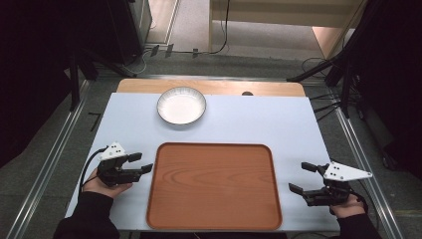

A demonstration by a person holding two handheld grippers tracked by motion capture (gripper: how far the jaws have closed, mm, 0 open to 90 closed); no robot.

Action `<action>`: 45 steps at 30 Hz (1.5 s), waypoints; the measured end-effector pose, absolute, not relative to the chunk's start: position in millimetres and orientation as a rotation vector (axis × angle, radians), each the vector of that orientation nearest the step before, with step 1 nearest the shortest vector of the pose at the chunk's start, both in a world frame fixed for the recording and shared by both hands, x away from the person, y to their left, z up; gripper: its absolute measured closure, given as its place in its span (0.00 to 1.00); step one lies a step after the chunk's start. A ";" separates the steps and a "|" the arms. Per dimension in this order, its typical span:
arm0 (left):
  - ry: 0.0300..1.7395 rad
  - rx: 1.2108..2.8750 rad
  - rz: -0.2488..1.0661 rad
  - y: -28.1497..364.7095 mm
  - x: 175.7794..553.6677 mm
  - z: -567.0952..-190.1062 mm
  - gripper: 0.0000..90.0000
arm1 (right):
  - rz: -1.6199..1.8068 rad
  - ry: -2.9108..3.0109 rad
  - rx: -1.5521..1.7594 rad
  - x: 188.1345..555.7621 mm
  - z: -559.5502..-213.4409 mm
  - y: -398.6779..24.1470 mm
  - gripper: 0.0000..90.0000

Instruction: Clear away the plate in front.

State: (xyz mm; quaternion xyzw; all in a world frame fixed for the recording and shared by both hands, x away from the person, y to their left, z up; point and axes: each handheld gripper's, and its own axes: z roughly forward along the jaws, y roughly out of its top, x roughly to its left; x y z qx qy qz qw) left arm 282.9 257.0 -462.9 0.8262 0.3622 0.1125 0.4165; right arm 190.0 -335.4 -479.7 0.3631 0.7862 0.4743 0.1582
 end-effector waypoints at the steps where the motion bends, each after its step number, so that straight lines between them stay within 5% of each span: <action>1: 0.909 2.074 0.282 257.0 282.9 -462.9 0.45 | 1.357 2.249 1.038 190.0 -479.7 -335.4 0.15; 45: 1.053 2.033 0.272 263.4 294.9 -455.5 0.32 | 1.407 2.209 1.062 194.3 -478.8 -335.4 0.15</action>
